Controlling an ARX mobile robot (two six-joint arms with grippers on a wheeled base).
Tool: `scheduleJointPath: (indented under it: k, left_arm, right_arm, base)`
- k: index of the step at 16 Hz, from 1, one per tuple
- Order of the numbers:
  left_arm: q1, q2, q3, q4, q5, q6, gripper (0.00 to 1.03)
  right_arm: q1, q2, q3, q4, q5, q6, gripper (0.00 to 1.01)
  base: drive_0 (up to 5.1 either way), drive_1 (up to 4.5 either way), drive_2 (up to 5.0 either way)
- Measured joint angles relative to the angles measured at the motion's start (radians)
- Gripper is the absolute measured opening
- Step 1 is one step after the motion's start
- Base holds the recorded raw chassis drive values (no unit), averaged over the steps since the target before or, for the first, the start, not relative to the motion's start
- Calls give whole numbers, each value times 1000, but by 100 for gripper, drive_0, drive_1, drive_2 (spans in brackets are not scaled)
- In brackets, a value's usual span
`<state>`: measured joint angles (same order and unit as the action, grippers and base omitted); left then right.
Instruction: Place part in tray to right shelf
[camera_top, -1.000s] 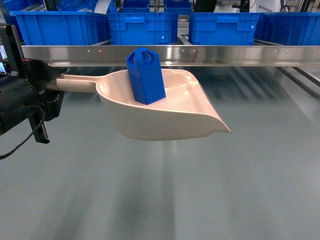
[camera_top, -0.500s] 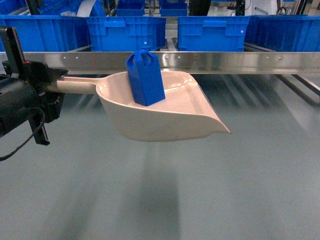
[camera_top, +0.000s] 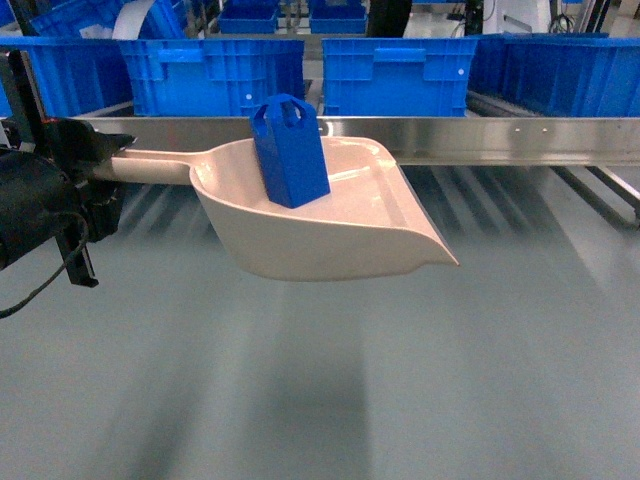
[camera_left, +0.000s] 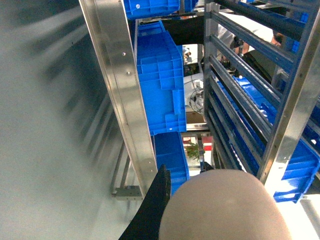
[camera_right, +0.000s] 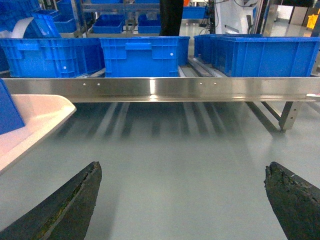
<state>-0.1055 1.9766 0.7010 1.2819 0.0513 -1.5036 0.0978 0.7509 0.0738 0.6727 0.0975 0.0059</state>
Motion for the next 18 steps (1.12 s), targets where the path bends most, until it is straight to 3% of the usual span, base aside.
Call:
scheduleJointPath:
  k: [7,18]
  left_arm:
    - [-4,0,0,-3,3,0,14]
    - [3,0,0,-6,0,1,14]
  right_arm:
    - [0,0,0,-2,3,0,98]
    - [0,0,0,-6,2,0,98]
  base:
    - [451,-52,-409]
    - [-328,490,-164]
